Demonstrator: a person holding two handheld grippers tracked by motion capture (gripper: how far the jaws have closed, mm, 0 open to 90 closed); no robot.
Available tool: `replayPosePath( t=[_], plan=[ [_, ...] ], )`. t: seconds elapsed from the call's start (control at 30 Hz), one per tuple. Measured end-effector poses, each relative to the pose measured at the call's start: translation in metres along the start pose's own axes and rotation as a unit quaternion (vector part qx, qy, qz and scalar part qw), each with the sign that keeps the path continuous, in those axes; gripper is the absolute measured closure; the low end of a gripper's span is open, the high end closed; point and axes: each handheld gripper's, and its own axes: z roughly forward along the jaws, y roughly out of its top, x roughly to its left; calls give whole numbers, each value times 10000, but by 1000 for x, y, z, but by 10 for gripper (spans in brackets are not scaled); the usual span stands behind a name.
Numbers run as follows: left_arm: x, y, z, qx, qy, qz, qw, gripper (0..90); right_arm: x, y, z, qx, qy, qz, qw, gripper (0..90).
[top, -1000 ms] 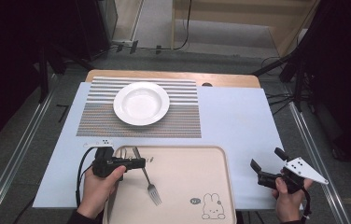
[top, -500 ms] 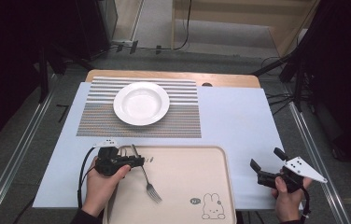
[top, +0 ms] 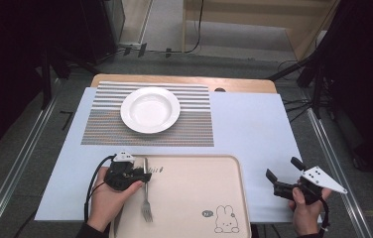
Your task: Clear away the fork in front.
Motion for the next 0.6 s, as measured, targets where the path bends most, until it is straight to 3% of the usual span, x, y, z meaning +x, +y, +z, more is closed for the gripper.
replayPosePath(
  t=[0.1, 0.13, 0.23, 0.3, 0.4, 0.5, 0.6],
  plan=[
    [-2, 0, -13, -213, 126, 86, 9997, 497, -1, 1, -1, -23, -4, 13, 10000, 0],
    [-3, 0, -16, -263, 146, 123, 9995, 509, -1, 1, -1, -25, -18, 19, 10000, 0],
    [-10, -5, -20, -362, 7, 239, 9991, 724, -2, 1, -2, -32, -17, 41, 10000, 0],
    [-21, -7, -17, -179, -181, 568, 9981, 889, -2, 1, -2, -41, -17, 39, 10000, 0],
    [-30, -10, -11, 115, -251, 800, 9964, 900, -1, 2, -1, -52, -13, 21, 10000, 0],
    [-32, -13, -4, 320, -199, 858, 9956, 900, -1, 2, -2, -51, -15, 27, 10000, 0],
    [-28, -15, -2, 372, -201, 799, 9959, 900, -2, 1, -2, -45, -16, 34, 10000, 0]
  ],
)
